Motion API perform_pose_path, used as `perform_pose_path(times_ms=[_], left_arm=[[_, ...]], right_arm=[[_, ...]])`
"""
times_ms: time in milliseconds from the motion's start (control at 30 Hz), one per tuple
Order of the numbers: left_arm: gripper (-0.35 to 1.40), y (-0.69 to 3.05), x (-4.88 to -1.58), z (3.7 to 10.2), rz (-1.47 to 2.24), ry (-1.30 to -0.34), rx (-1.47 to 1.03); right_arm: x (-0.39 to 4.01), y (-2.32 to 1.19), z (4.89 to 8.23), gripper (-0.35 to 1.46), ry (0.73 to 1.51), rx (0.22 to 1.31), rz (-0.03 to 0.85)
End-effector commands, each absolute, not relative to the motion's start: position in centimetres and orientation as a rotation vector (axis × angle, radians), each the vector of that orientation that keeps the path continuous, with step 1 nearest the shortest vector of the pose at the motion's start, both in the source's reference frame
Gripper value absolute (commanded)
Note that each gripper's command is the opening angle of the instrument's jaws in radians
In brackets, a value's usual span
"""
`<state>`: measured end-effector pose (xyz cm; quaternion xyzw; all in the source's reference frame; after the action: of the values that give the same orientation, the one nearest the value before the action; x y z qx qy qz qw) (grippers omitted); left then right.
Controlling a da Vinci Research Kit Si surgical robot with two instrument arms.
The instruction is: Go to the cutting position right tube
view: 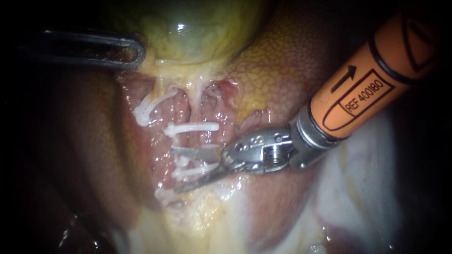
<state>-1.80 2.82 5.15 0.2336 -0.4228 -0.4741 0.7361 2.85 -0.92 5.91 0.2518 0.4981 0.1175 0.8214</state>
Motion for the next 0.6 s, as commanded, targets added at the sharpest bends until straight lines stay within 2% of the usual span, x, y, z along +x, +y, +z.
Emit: perform_pose_path(times_ms=[33,267,467,600], left_arm=[[-0.35,2.82,-1.80,5.15,-1.042,-0.929,0.514],[-0.35,2.82,-1.80,5.15,-1.042,-0.929,0.514],[-0.35,2.82,-1.79,5.15,-1.041,-0.929,0.514],[-0.35,2.82,-1.79,5.15,-1.041,-0.929,0.514]], right_arm=[[2.85,-0.92,5.91,0.84,1.060,0.536,0.250],[2.80,-0.90,5.78,0.84,1.062,0.544,0.250],[2.64,-0.83,5.53,0.84,1.066,0.558,0.244],[2.51,-0.76,5.37,0.83,1.056,0.596,0.286]])
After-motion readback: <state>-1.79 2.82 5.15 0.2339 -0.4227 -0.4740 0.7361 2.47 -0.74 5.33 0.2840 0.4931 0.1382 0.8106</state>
